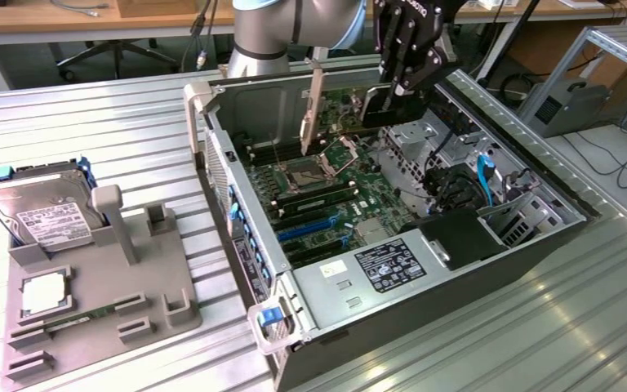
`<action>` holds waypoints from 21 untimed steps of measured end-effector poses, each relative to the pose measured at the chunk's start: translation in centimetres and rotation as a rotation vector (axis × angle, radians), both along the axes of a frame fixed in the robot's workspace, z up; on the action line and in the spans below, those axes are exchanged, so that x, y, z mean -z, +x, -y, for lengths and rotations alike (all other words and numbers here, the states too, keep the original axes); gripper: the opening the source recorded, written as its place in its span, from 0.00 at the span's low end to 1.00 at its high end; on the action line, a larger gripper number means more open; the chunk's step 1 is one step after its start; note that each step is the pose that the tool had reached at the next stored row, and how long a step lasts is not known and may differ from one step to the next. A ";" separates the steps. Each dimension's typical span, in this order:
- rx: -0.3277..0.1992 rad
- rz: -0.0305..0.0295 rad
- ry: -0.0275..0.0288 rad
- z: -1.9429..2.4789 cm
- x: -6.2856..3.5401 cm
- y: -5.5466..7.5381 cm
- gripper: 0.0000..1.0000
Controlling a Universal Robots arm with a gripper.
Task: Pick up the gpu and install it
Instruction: 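Insert the gpu into the slot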
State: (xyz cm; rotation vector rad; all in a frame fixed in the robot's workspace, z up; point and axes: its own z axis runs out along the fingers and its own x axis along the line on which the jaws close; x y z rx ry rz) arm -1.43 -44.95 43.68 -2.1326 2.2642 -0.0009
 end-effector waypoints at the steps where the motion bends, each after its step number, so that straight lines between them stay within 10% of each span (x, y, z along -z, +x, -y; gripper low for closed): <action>1: 0.000 -0.0001 -0.0001 0.00 0.00 0.0 0.27; 21: -0.024 -0.0001 0.0005 0.00 1.26 0.0 0.27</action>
